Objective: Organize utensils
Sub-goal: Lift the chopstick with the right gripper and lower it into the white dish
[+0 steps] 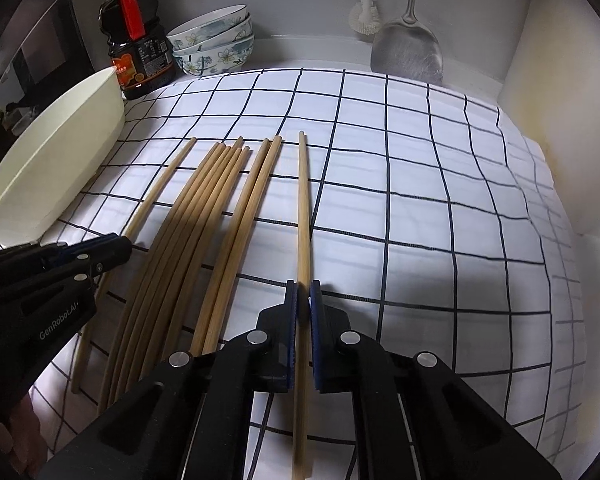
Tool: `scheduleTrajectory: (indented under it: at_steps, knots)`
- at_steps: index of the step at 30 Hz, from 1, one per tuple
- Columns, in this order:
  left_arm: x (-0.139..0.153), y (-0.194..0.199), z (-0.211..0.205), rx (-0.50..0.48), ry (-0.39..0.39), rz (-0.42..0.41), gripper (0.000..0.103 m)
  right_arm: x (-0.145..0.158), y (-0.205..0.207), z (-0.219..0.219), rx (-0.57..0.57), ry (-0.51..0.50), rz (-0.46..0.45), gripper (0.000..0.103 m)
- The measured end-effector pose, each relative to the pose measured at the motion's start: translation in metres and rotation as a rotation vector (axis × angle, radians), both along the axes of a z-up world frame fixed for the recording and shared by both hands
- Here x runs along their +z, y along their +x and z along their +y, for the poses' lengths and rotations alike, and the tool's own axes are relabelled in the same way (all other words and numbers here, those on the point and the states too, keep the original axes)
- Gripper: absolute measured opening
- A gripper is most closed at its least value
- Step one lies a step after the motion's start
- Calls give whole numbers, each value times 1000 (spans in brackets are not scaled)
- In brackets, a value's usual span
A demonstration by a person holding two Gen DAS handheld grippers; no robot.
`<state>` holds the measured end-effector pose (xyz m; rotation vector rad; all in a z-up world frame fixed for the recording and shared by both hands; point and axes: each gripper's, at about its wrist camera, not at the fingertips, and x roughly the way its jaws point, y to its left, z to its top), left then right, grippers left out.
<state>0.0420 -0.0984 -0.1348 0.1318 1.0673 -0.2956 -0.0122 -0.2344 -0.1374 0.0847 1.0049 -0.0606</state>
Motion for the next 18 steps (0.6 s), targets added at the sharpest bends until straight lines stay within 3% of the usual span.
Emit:
scheduleTrajectory:
  at_steps: [9, 18]
  knots:
    - [28, -5, 10, -4, -42, -9, 7, 29, -10, -3, -38, 67, -34, 6]
    - [98, -5, 50, 26, -108, -107, 7, 88, -5, 31, 20, 62, -116, 6]
